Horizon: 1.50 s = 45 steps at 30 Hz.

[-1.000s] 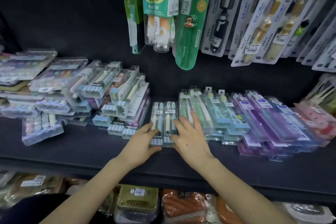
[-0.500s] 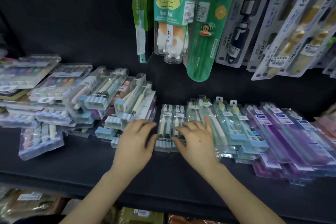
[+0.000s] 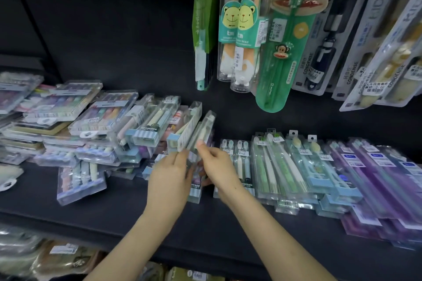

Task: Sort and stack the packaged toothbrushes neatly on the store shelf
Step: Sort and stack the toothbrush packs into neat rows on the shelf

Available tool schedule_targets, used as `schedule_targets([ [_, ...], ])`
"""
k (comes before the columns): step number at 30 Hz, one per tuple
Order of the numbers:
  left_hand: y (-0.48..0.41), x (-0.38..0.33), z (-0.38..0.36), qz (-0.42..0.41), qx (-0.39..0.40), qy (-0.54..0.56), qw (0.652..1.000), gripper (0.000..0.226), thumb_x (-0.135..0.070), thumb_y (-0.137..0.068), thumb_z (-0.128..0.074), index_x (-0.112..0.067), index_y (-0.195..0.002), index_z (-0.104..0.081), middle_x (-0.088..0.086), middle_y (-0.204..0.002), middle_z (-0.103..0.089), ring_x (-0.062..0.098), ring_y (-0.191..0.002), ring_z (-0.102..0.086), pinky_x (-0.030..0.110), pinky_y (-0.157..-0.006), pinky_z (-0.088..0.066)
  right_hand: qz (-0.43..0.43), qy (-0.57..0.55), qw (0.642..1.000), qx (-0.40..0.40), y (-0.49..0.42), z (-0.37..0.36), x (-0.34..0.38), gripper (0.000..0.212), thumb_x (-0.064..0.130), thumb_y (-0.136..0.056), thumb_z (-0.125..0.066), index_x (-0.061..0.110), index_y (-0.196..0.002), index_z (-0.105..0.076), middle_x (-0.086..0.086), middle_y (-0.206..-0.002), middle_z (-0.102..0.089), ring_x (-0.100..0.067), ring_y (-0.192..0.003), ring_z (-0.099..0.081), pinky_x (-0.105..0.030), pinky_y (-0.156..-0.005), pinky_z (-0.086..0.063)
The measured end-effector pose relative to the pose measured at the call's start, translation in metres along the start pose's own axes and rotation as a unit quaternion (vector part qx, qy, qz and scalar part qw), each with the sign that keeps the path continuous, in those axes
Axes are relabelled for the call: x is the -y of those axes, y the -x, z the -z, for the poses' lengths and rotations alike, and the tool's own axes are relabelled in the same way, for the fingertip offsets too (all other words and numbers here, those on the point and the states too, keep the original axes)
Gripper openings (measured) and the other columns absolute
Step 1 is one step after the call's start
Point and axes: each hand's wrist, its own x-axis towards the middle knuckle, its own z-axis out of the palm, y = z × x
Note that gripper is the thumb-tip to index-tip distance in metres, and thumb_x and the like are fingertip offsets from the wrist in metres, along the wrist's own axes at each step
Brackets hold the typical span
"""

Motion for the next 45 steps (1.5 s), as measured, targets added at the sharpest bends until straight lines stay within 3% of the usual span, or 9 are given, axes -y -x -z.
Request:
schedule_targets([
  [4, 0.009, -0.002, 0.0, -0.045, -0.024, 0.034, 0.998, 0.038, 0.004, -0.048, -0.089, -0.004, -0.081, -0.073, 0.006, -0.072, -0.071, 0.027, -0.06, -0.065, 0.03, -0.058, -0.051, -0.052, -0.074, 0.996, 0.017, 0.001, 0.005, 0.002, 0.026, 0.029, -0.092, -0.062, 0.003, -0.087, -0.063, -0.01, -0.074, -0.066, -0.018, -0.053, -0.06, -0.029, -0.052, -0.053],
  [9, -0.012, 0.006, 0.011, 0.033, -0.083, 0.027, 0.996, 0.025, -0.009, -0.074, -0.077, 0.001, -0.094, -0.066, 0.017, -0.09, -0.06, 0.035, -0.078, -0.059, 0.035, -0.066, -0.045, -0.065, -0.129, 0.989, -0.011, 0.007, 0.019, -0.005, 0.009, 0.006, -0.094, -0.057, 0.001, -0.098, -0.062, -0.008, -0.089, -0.071, -0.014, -0.053, -0.066, -0.021, -0.05, -0.054],
  [14, -0.042, -0.002, -0.001, 0.125, 0.089, -0.163, 0.975, 0.056, -0.045, -0.096, -0.046, -0.003, -0.132, -0.04, 0.017, -0.118, -0.053, 0.029, -0.097, -0.057, 0.029, -0.061, -0.035, -0.074, -0.103, 0.991, -0.036, 0.022, 0.047, -0.018, 0.029, 0.009, -0.092, -0.062, -0.001, -0.119, -0.058, -0.009, -0.1, -0.069, -0.01, -0.056, -0.063, -0.019, -0.051, -0.053],
  [21, -0.048, -0.011, -0.001, 0.099, 0.045, -0.08, 0.991, 0.042, -0.016, -0.097, -0.045, 0.002, -0.135, -0.046, 0.023, -0.1, -0.062, 0.036, -0.08, -0.06, 0.036, -0.058, -0.039, -0.072, -0.092, 0.992, -0.038, 0.062, 0.091, -0.028, 0.035, 0.008, -0.088, -0.066, 0.002, -0.122, -0.059, -0.007, -0.099, -0.072, -0.016, -0.076, -0.071, -0.02, -0.054, -0.052],
  [25, -0.021, -0.025, 0.019, 0.022, -0.006, 0.028, 0.999, 0.038, -0.004, -0.086, -0.064, 0.006, -0.123, -0.058, 0.023, -0.078, -0.062, 0.036, -0.06, -0.057, 0.03, -0.052, -0.033, 0.024, 0.13, 0.984, -0.119, 0.096, 0.121, -0.037, 0.037, 0.012, -0.082, -0.069, 0.013, -0.119, -0.063, 0.007, -0.086, -0.064, -0.005, -0.07, -0.061, -0.026, -0.064, -0.052],
  [31, 0.017, -0.017, 0.033, -0.066, -0.082, 0.039, 0.994, 0.032, 0.001, -0.079, -0.071, 0.007, -0.11, -0.065, 0.016, -0.076, -0.063, 0.033, -0.062, -0.061, 0.037, -0.053, -0.049, 0.168, 0.459, 0.868, -0.095, 0.158, 0.175, -0.06, 0.032, 0.013, -0.069, -0.077, 0.022, -0.099, -0.072, 0.019, -0.085, -0.058, -0.001, -0.082, -0.054, -0.011, -0.072, -0.04],
  [35, 0.034, -0.02, 0.026, -0.123, -0.069, 0.05, 0.989, 0.03, -0.001, -0.081, -0.069, 0.007, -0.109, -0.066, 0.017, -0.079, -0.065, 0.033, -0.065, -0.063, 0.041, -0.059, -0.053, 0.192, 0.539, 0.818, -0.053, 0.174, 0.188, -0.083, 0.036, 0.015, -0.059, -0.089, 0.017, -0.092, -0.074, 0.005, -0.087, -0.067, -0.021, -0.084, -0.064, -0.029, -0.067, -0.051],
  [39, 0.051, -0.031, 0.018, -0.159, -0.024, 0.042, 0.986, 0.033, 0.005, -0.074, -0.074, 0.006, -0.106, -0.068, 0.019, -0.087, -0.067, 0.037, -0.074, -0.063, 0.044, -0.063, -0.054, 0.15, 0.512, 0.846, 0.008, 0.17, 0.195, -0.099, 0.036, 0.043, -0.078, -0.075, 0.031, -0.11, -0.069, 0.013, -0.116, -0.059, -0.011, -0.109, -0.05, -0.022, -0.092, -0.036],
  [45, 0.066, -0.036, 0.019, -0.108, 0.052, 0.089, 0.989, 0.028, -0.002, -0.078, -0.074, 0.001, -0.106, -0.069, 0.015, -0.096, -0.066, 0.033, -0.075, -0.063, 0.04, -0.061, -0.053, 0.156, 0.5, 0.85, 0.048, 0.163, 0.196, -0.101, 0.042, 0.034, -0.082, -0.073, 0.03, -0.123, -0.061, 0.012, -0.123, -0.06, -0.011, -0.115, -0.048, -0.019, -0.097, -0.032],
])
